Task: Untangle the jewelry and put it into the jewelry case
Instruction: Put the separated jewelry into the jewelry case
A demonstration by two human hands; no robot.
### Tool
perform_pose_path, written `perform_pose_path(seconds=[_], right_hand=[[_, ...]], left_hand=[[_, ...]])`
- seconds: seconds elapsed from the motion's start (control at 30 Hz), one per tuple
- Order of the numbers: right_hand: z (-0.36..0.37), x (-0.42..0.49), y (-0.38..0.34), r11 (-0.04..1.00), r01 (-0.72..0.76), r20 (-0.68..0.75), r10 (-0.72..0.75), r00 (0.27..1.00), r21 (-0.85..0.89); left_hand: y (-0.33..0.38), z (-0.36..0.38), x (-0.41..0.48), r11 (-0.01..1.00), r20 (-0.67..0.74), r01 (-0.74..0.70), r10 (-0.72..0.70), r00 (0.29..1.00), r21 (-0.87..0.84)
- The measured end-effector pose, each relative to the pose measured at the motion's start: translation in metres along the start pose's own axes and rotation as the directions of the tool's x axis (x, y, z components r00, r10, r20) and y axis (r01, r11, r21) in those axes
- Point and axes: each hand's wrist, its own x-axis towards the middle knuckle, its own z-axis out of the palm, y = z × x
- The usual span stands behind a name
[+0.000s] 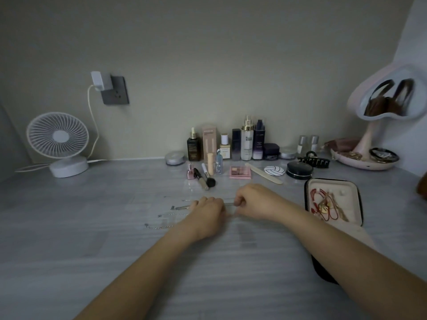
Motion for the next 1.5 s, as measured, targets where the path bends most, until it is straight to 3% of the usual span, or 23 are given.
perform_pose_path(seconds=[0.1, 0.17, 0.37, 0.6, 0.73, 0.9, 1.0, 1.07, 1.17, 1.33, 1.4, 1.5], right_hand=[[0.011, 0.004, -0.008, 0.949, -0.013, 0.111, -0.023, 0.994, 0.314], [0.009, 0.006, -0.012, 0.889, -0.029, 0.11, -0.024, 0.994, 0.457], [-0.042, -0.013, -0.007, 0.935, 0.024, 0.028, -0.036, 0.999, 0.353], [-0.076, -0.041, 0.005, 0.672, -0.015, 0.015, 0.005, 1.0, 0.74], [-0.088, -0.05, 0.019, 0.58, -0.027, -0.013, 0.066, 0.998, 0.814], [-0.107, -0.065, 0.049, 0.352, 0.005, -0.076, 0.19, 0.979, 0.936], [-0.112, -0.078, 0.074, 0.307, 0.032, -0.115, 0.258, 0.959, 0.951], [-0.111, -0.087, 0.09, 0.297, 0.029, -0.129, 0.325, 0.937, 0.955], [-0.104, -0.102, 0.109, 0.328, -0.028, -0.118, 0.418, 0.901, 0.944], [-0.094, -0.127, 0.128, 0.651, -0.208, -0.213, 0.506, 0.836, 0.73], [-0.091, -0.131, 0.129, 0.672, -0.168, -0.243, 0.473, 0.847, 0.721], [-0.086, -0.133, 0.131, 0.595, -0.087, -0.203, 0.402, 0.893, 0.799]], left_hand=[[0.003, -0.011, 0.001, 0.973, -0.047, -0.011, 0.0, 0.999, -0.23], [0.004, -0.02, 0.003, 0.908, -0.089, -0.023, -0.016, 0.996, -0.418], [0.022, -0.062, -0.001, 0.591, -0.068, -0.02, -0.058, 0.996, -0.806], [0.053, -0.073, 0.002, 0.275, 0.006, -0.013, 0.069, 0.998, -0.961], [0.08, -0.062, 0.006, 0.252, 0.069, 0.027, 0.159, 0.985, -0.967], [0.108, -0.053, 0.01, 0.277, 0.122, 0.059, 0.213, 0.969, -0.959], [0.118, -0.051, 0.015, 0.289, 0.088, 0.018, 0.232, 0.969, -0.957], [0.127, -0.053, 0.017, 0.351, 0.066, -0.022, 0.237, 0.969, -0.936], [0.144, -0.058, 0.024, 0.428, 0.047, -0.057, 0.229, 0.972, -0.902], [0.177, -0.057, 0.042, 0.555, 0.063, -0.1, 0.266, 0.962, -0.826], [0.189, -0.054, 0.049, 0.599, 0.068, -0.125, 0.289, 0.955, -0.791], [0.203, -0.047, 0.056, 0.624, 0.061, -0.15, 0.304, 0.951, -0.767]])
